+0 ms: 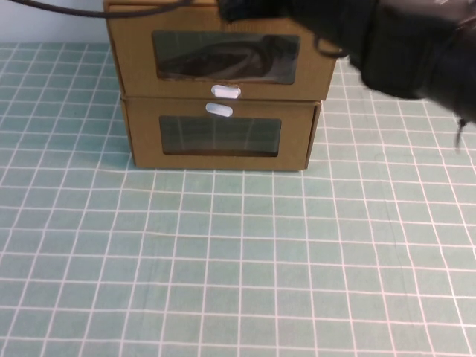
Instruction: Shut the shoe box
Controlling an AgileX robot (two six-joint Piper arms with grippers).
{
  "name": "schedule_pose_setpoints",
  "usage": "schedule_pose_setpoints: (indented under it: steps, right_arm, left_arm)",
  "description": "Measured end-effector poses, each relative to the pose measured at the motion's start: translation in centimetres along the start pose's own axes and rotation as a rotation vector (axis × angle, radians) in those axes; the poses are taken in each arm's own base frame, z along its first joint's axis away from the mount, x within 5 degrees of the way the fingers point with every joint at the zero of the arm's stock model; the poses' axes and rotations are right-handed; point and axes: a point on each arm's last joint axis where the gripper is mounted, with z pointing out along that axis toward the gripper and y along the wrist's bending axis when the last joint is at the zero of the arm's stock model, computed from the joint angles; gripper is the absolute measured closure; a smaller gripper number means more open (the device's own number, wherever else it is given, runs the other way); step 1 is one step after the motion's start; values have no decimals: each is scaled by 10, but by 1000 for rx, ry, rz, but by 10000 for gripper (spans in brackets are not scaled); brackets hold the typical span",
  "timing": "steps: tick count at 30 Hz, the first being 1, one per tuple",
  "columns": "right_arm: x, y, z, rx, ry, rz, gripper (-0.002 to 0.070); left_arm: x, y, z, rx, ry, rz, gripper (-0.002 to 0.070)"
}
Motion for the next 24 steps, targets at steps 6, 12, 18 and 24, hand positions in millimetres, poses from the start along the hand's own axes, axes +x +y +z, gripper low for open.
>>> schedule_pose_setpoints:
  steps: [6,12,18,24]
  right_arm:
    - [-21,-28,-28,231,35,-155,690]
    - [-33,-61,-72,533,187,-360,690]
    - [-31,-89,-117,831,464,-494,690]
    - [-25,-95,-132,900,648,-620,690]
  left_arm:
    - [-12,-37,-57,-69,-45,111,678]
    - [-16,-66,-98,-128,-79,155,678]
    - [-11,-96,-134,-133,-129,178,678]
    - [10,-109,-150,-140,-125,149,678]
